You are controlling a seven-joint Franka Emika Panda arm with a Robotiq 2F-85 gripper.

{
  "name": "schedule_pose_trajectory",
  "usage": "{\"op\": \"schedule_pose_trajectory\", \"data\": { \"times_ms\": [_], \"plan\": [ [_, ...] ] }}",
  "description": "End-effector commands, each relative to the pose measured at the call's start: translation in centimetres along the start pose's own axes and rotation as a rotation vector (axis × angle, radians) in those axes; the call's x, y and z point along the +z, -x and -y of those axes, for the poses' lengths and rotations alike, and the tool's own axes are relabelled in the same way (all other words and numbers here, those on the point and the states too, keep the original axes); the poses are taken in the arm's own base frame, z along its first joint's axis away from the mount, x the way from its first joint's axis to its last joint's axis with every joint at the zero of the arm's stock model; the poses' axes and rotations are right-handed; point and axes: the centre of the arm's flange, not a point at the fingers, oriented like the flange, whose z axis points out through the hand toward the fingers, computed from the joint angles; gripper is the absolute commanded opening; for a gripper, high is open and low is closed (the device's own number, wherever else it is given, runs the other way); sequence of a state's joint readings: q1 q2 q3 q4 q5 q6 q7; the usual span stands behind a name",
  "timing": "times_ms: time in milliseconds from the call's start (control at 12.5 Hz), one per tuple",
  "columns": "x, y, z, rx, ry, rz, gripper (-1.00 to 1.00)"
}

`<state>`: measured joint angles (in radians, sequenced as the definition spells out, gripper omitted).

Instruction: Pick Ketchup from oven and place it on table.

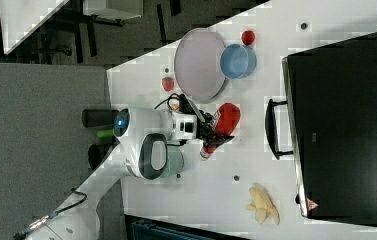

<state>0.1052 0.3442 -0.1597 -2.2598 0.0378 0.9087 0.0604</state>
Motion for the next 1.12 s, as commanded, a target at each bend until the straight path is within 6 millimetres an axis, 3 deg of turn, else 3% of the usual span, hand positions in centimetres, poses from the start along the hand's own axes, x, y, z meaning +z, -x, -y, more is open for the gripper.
{"op": "schedule_pose_trajectory", "data": {
  "times_ms": [80,320,560,640,880,1040,1120],
  "plan": [
    [-3.1,-0.2,1.1,-0.034,-0.063,-0.048,1.00],
    [-9.0,-1.9,2.3,0.042,-0.135,-0.088,1.00],
    [-17.0,-2.8,2.3,0.049,-0.136,-0.072,1.00],
    [-22.1,-3.0,2.3,0.049,-0.134,-0.061,1.00],
    [-33.7,-3.1,2.0,0.042,-0.168,-0.085,1.00],
    [-38.1,-2.5,1.7,0.033,-0.181,-0.095,1.00],
    [-38.7,-2.4,1.5,0.032,-0.172,-0.087,1.00]
  ]
}}
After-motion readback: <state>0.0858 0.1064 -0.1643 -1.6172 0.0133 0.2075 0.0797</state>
